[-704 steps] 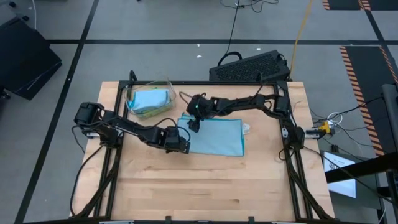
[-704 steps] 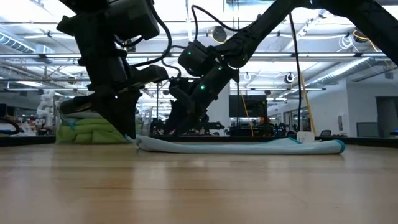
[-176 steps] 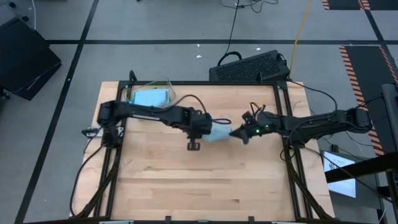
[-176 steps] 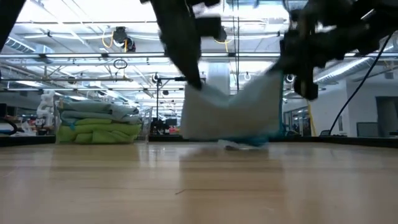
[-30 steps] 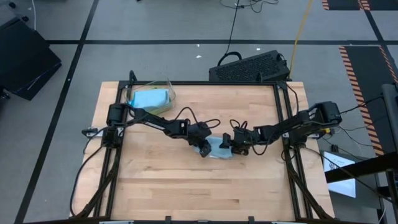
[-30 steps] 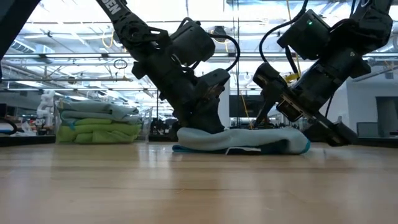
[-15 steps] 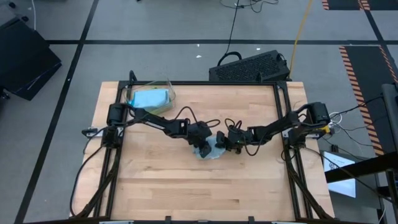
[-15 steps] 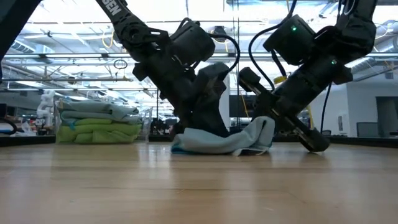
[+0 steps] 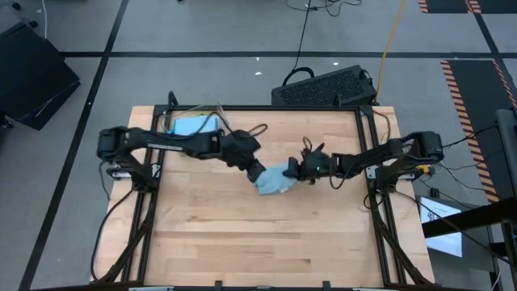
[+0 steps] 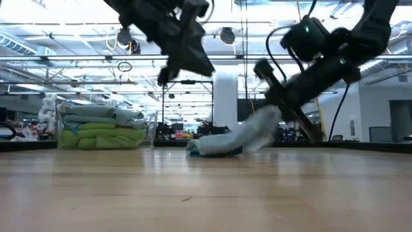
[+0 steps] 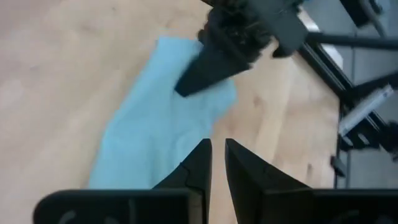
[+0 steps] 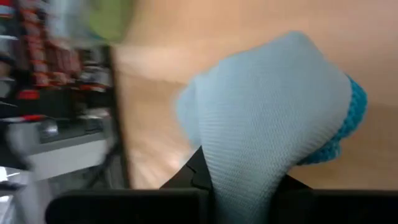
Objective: Fold microfiber towels
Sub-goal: Stack the folded blue microfiber cloth on top of the blue microfiber cloth on the transparent bin
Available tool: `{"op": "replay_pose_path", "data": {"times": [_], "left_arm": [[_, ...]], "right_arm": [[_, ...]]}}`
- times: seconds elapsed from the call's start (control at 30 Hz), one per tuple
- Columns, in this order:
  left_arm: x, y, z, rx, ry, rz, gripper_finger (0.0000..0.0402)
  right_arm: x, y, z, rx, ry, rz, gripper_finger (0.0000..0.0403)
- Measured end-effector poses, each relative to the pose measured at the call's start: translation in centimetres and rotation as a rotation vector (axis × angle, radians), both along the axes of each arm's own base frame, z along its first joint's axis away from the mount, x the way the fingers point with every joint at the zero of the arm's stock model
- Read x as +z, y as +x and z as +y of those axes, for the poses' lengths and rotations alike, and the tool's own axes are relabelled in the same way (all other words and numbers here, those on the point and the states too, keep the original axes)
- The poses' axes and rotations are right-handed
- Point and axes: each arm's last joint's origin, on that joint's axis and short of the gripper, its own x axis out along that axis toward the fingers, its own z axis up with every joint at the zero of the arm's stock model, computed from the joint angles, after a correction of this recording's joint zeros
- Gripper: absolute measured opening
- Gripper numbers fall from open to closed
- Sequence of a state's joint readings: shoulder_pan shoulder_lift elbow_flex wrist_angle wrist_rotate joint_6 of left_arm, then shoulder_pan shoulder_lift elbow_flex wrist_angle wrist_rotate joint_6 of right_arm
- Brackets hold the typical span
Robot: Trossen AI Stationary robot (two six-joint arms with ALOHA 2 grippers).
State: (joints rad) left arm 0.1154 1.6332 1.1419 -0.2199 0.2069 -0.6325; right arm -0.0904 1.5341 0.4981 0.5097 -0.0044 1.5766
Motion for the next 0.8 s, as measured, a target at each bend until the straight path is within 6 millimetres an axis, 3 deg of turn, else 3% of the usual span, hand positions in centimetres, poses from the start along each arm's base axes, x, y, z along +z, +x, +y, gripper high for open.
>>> {"op": "replay_pose_path", "data": {"times": [0.17,0.3,0.63,0.8], "left_arm": [[3.3,-1.7,0.0,0.076,-0.011,-0.078,0.0047],[4.1,-1.6,-0.2,0.121,-0.04,-0.132,0.0061],[4.6,-1.0,-0.7,0.34,-0.186,-0.216,0.0209],[5.5,-0.7,-0.1,0.575,-0.349,-0.327,0.0241]], "right_arm": [[2.8,-0.6,-1.8,-0.031,-0.04,-0.106,0.0021],[5.9,-1.1,-3.0,-0.081,-0.069,-0.226,0.0021],[14.7,-2.5,-6.1,-0.192,-0.201,-0.41,0.0021],[18.5,-3.2,-7.9,-0.266,-0.268,-0.497,0.0021]]}}
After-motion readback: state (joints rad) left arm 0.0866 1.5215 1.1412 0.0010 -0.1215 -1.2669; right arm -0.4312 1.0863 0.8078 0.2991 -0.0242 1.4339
